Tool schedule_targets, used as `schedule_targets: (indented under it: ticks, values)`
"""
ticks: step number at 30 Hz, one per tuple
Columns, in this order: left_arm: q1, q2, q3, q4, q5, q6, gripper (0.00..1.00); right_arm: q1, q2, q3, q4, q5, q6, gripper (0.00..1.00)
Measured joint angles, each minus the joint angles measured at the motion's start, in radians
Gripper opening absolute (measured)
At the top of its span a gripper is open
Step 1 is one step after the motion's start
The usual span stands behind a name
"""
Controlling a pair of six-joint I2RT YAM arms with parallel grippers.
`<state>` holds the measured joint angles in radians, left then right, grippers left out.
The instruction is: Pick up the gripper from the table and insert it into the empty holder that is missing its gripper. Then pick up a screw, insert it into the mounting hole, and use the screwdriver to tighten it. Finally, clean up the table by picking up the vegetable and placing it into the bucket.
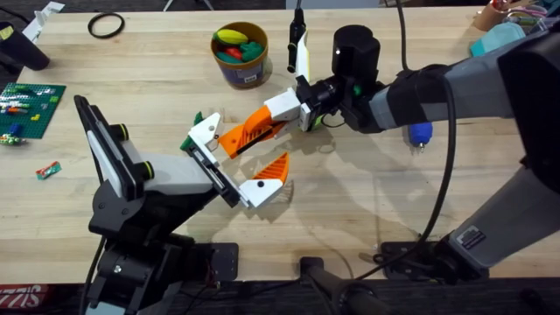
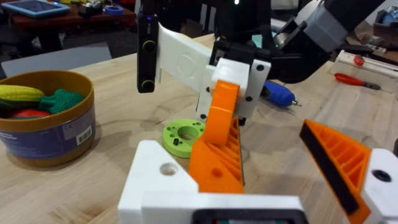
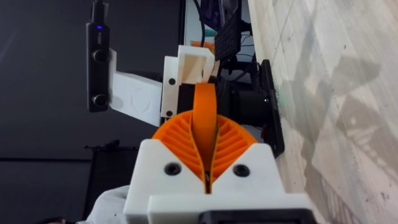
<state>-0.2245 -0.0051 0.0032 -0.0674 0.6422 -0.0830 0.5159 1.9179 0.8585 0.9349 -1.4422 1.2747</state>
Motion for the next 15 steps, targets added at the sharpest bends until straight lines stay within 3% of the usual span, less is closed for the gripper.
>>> schedule_targets:
  ticks: [15]
  values:
    - [0.001,0.006,0.003,0.011,-0.010,0.000,0.986,-0.001,0.000,-0.001,-0.026,-0.007,0.004,0.013]
